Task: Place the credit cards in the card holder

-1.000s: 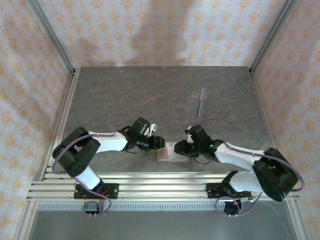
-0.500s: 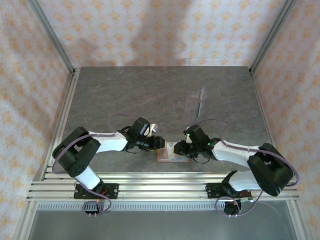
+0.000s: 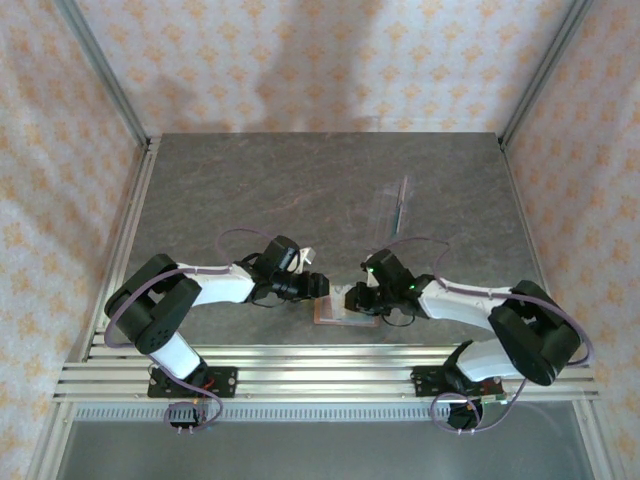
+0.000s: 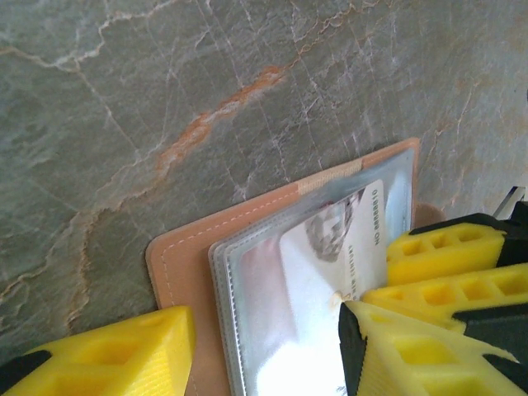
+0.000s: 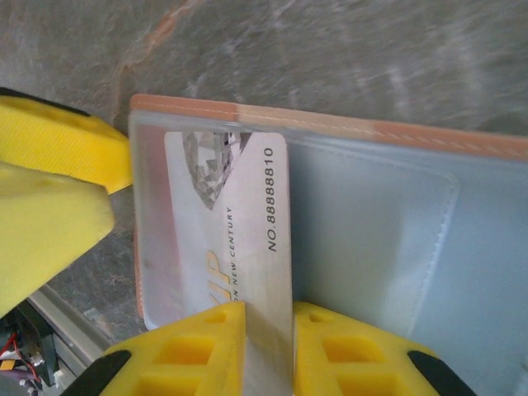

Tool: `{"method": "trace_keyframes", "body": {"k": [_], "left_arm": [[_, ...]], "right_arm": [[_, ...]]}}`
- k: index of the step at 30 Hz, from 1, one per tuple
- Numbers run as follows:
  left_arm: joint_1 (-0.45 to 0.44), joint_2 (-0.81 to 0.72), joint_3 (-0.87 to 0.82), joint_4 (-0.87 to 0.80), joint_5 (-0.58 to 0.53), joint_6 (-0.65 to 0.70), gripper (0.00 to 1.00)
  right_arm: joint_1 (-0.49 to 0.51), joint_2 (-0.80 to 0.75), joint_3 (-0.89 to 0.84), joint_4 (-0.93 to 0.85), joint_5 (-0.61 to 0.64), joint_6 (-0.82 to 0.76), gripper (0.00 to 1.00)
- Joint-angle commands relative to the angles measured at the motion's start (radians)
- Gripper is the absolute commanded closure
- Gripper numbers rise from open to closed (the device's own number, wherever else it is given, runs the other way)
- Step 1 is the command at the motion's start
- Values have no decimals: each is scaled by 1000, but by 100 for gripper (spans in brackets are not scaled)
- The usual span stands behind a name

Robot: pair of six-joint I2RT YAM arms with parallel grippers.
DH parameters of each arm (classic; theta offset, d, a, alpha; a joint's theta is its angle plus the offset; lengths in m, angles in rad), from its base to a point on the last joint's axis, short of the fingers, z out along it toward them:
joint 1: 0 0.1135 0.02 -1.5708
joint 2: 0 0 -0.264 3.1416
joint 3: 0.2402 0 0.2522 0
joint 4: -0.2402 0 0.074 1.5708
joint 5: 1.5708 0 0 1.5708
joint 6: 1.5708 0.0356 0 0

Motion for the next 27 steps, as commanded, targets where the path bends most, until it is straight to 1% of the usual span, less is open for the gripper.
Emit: {"method": "trace_keyframes", "body": {"k": [1,3,5,7,12,16,22,27], "left_arm": [[-7,30,-7,-6,-4,1,48],[-7,34,-9,3,-2,-3,48],[-7,35,-5,-1,1,0,48],[-7,32,-3,-12,-2,5,49],[-4,23,-8,-24,-3,15,48],[-3,25,-16,-6,-4,9,49],[-2,25,-35,31,-8,-7,49],[-1,20,-37,18,-7,1,49]], "right_arm": [[37,38,50,5,5,-3,79],[54,61,71,5,5,-4,79],[65,83,90,-1,6,-10,75],[67,93,109,-37,14,-27,73],[67,37,123,-138,72,-62,71],[66,-3,126,-199,96,-78,69],[65,-1,101,-163,64,-51,71],[66,15,76,-114,54,-21,72]]}}
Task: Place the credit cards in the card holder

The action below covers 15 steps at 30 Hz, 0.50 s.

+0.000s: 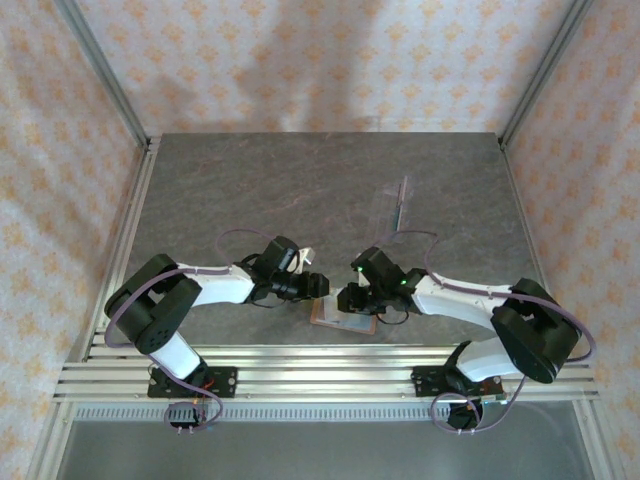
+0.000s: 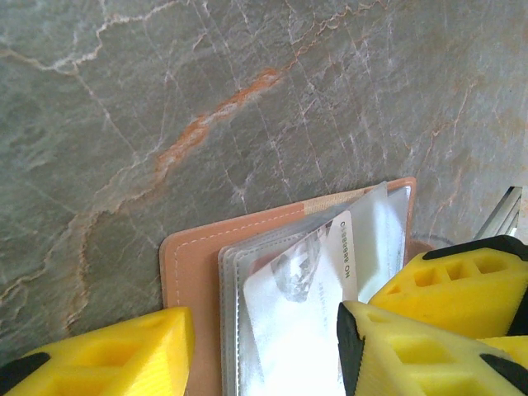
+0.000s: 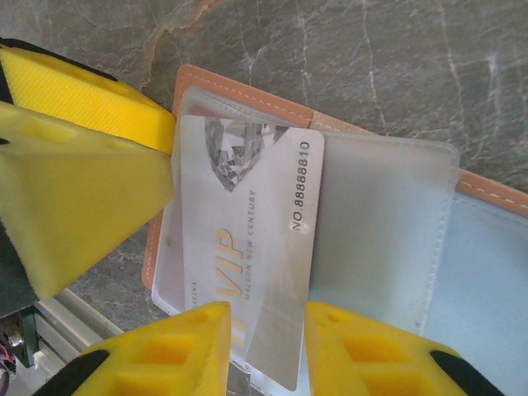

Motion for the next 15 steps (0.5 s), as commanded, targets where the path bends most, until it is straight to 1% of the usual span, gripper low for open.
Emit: {"method": "trace_keyframes", "body": {"k": [1,5,8,11,12,13,15], "left_arm": [[-2,18,-32,2,-11,0,49],[-2,28,-28,1,1,3,50],[-2,18,-43,20,-11,-6,50],[-2,26,-39,15,-1,0,50],[-2,26,-39,13,0,-1,50],[-2,25,-43,17,-3,-5,50],[-2,19,-53,30,-13,-11,50]], "right_arm": [[4,14,-23,37,-3,25,72],[6,28,-32,58,-12,37,73],[8,26,-32,67,-24,45,72],[8,16,-35,61,-16,44,67],[8,16,-37,66,-19,48,67],[8,16,-38,74,-25,53,67],[9,19,-43,107,-50,67,73]]}}
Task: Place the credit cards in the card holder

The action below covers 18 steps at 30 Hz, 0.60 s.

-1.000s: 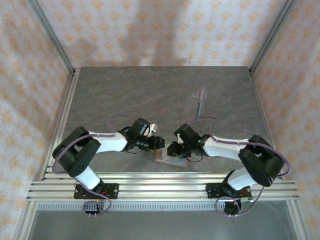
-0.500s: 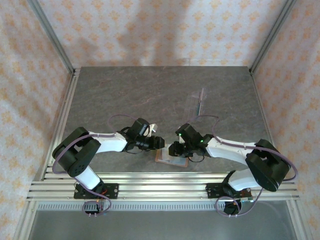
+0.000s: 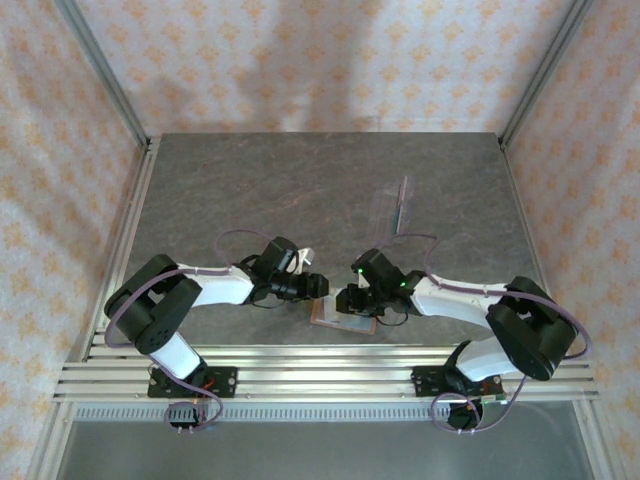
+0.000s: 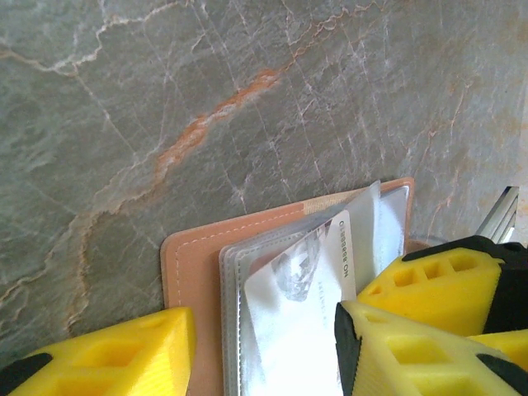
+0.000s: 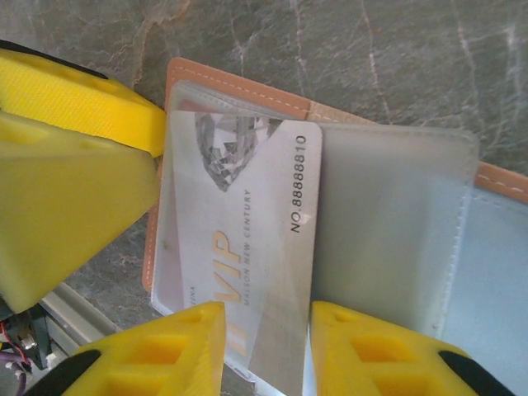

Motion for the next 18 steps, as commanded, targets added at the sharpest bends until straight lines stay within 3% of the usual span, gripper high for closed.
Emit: {"method": "trace_keyframes", "body": {"k": [1,9,13,18], "left_arm": [[-2,24,-35,0,-14,-11,50],[-2,31,-37,21,-9,-26,52],[-2,18,-56,48,-12,-50,53],[-2,1,-50,13,-13,-38,53]], "right_arm": [[13,0,-22,64,-27,32,75],[73,58,13,96,-26,45,78],[81,85,17,145,-42,60,71],[81,70,14,149,-34,50,70]]}}
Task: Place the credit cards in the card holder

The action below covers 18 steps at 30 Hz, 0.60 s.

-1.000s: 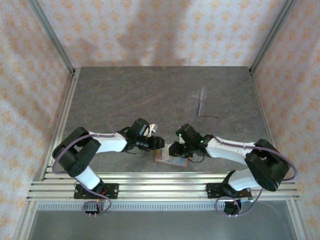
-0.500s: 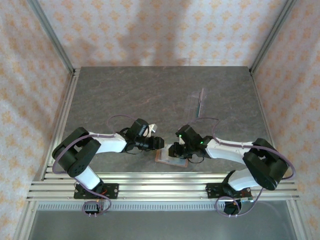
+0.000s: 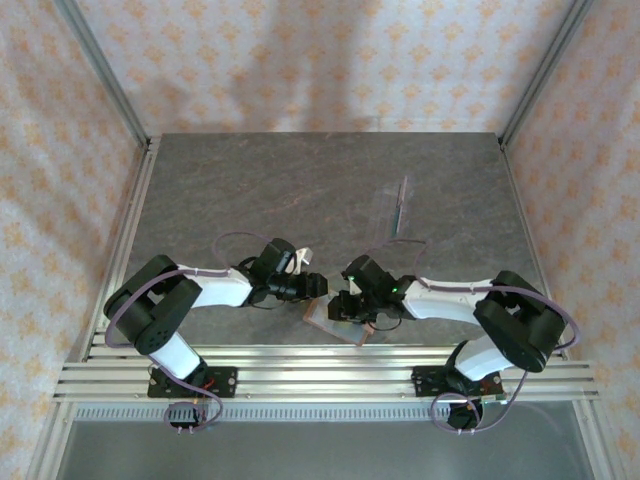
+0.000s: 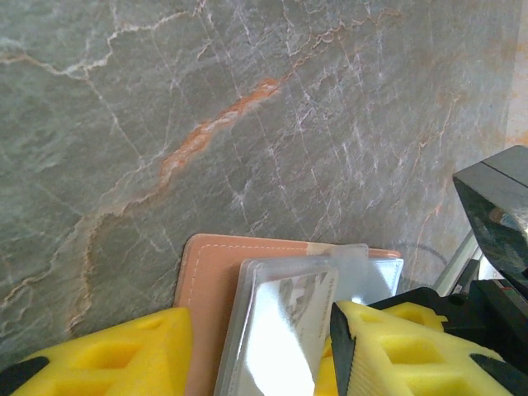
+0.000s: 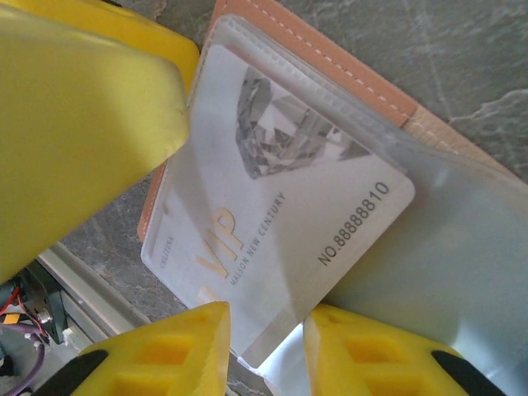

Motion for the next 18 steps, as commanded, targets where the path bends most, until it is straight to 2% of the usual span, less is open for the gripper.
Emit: {"method": "trace_keyframes", "body": {"k": [1,7,11,18], "left_arm": [[-7,-6,-28,-45,-19,5,53],[15,-32,-22,-107,-27,38,53],[33,-46,-29,-112,-29,43,53],[42,-86,-27,-140,-43,44,53]], "right_arm": [[12,-3,20,48,12,-10,70],[12,-85,22,-166,167,-65,63],[3,-135,-14,-217,220,-77,62],[-114,-157,-38,-220,202,-127,61]]}}
